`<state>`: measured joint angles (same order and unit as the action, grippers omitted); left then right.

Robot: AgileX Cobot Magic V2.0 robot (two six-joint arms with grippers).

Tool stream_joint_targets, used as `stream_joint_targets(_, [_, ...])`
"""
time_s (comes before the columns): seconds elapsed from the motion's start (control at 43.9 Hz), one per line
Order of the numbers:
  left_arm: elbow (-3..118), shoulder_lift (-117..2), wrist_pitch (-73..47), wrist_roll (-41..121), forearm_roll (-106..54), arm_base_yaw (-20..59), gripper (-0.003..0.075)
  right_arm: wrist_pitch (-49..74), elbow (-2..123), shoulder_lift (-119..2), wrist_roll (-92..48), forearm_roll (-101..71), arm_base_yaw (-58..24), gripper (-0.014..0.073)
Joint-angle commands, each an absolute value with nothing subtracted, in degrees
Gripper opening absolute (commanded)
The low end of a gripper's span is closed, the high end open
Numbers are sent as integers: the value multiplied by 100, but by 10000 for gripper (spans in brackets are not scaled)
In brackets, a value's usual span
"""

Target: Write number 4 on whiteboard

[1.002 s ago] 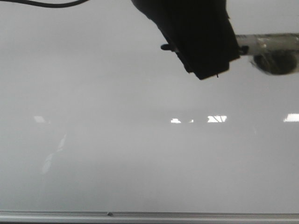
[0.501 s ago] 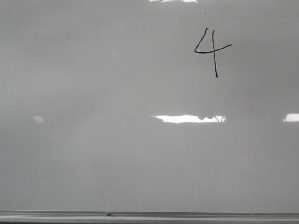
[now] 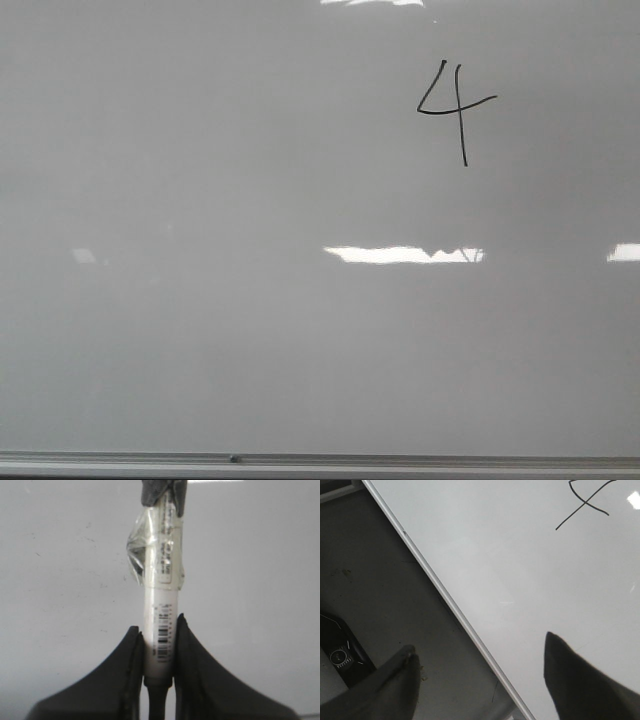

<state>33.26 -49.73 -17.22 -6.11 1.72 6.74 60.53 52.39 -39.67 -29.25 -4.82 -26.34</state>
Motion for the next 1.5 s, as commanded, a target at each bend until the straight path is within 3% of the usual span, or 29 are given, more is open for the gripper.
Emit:
stream_joint_targets(0.0, [3356,-5262,-377,-719,-68,602,11,5644,5412,-3956,-2899,-524,-2587,533])
stream_joint_targets(0.501, [3369,-7881,3006,-719,-68,602,11,5588,5400,-3956,-2899,-545,-2587,533])
stream_joint_targets(0.729, [3395,-8590,3723,-719,-68,602,11,5588,5400,-3956,-2899,-545,-2587,533])
stream_joint_targets(0.888, [3559,-8878,3571,-719,-68,602,35,5588,5400,-3956,-2893,-545,-2587,533])
stream_joint_targets(0.979, [3607,-8925,3431,-719,-68,602,117,5600,5400,-3956,-2888,-545,-2587,533])
stream_joint_targets(1.116, [3607,-8912,3359,-719,-68,602,302,5587,5400,-3956,-2720,-545,-2587,533])
stream_joint_targets(1.184, [3607,-8811,3171,-719,-68,602,351,5587,5400,-3956,-2494,-481,-2566,533])
stream_joint_targets(1.48, [3807,-7359,1123,-688,0,602,356,5639,5400,-3935,-452,288,-2442,471])
